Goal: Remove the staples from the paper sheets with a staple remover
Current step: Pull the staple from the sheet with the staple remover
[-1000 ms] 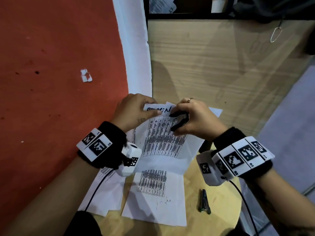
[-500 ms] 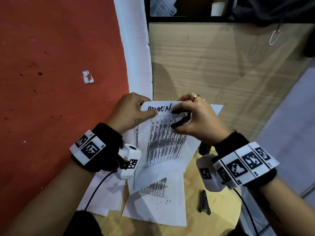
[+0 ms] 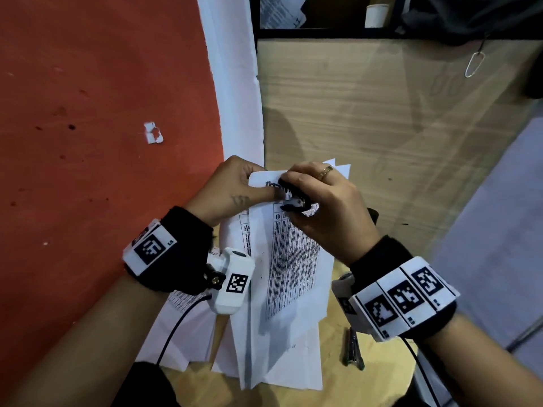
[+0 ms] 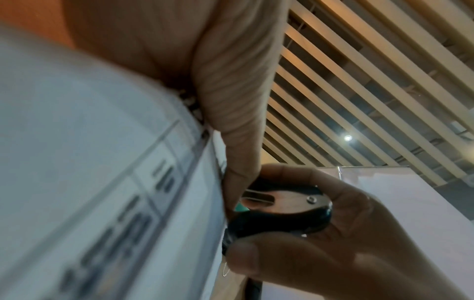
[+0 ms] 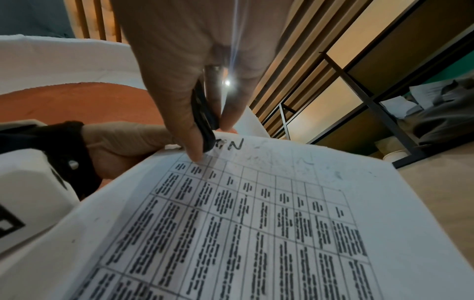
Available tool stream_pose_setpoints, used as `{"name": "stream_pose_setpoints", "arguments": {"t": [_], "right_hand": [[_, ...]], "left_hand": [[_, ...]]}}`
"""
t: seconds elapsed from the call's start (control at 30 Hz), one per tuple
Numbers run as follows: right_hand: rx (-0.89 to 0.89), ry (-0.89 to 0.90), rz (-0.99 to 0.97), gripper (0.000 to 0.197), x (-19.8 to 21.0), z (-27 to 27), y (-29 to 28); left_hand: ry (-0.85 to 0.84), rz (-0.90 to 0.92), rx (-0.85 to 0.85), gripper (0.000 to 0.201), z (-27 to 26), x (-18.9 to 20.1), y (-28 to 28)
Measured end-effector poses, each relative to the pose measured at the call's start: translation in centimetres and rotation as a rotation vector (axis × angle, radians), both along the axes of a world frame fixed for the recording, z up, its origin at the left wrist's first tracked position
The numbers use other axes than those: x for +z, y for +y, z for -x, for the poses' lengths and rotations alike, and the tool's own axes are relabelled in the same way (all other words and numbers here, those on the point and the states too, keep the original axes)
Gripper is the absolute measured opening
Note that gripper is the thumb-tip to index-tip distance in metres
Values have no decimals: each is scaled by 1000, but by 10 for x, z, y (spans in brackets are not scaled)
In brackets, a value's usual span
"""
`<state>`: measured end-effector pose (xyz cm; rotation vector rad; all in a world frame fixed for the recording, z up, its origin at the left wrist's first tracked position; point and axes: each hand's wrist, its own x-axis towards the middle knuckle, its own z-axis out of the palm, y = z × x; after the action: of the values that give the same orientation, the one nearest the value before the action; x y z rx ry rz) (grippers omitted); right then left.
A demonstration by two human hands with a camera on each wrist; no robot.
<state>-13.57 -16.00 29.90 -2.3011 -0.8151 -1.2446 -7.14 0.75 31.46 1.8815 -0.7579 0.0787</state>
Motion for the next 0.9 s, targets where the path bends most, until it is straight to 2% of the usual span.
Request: {"name": "stream_pose_setpoints", "arguments": {"t": [0.13, 0.23, 0.27, 0.37, 0.4, 0.67, 0.83, 0.9], "right_hand": [[-5, -13, -10, 28, 0, 0, 0], [-19, -30, 3, 29, 0, 1, 0], [-20, -32, 2, 30, 0, 0, 0], [-33, -43, 13, 30, -1, 0, 0], [-41, -49, 21, 29, -1, 0, 0], [-96, -79, 52, 27, -3, 0, 0], [-109, -70, 51, 22, -2, 2, 2], [-115, -62, 42, 22, -2, 2, 2]], "left_hand": [[17, 17, -10, 33, 4, 3, -3], [4, 16, -15, 50, 5, 2, -3], [8, 13, -24, 48, 5, 3, -3], [46, 28, -59, 11, 11, 5, -2], [53, 34, -62, 8, 13, 6, -2], [122, 77, -90, 12, 16, 5, -6], [145, 105, -129, 6, 15, 3, -5], [158, 101, -143, 11, 15, 5, -3]]}}
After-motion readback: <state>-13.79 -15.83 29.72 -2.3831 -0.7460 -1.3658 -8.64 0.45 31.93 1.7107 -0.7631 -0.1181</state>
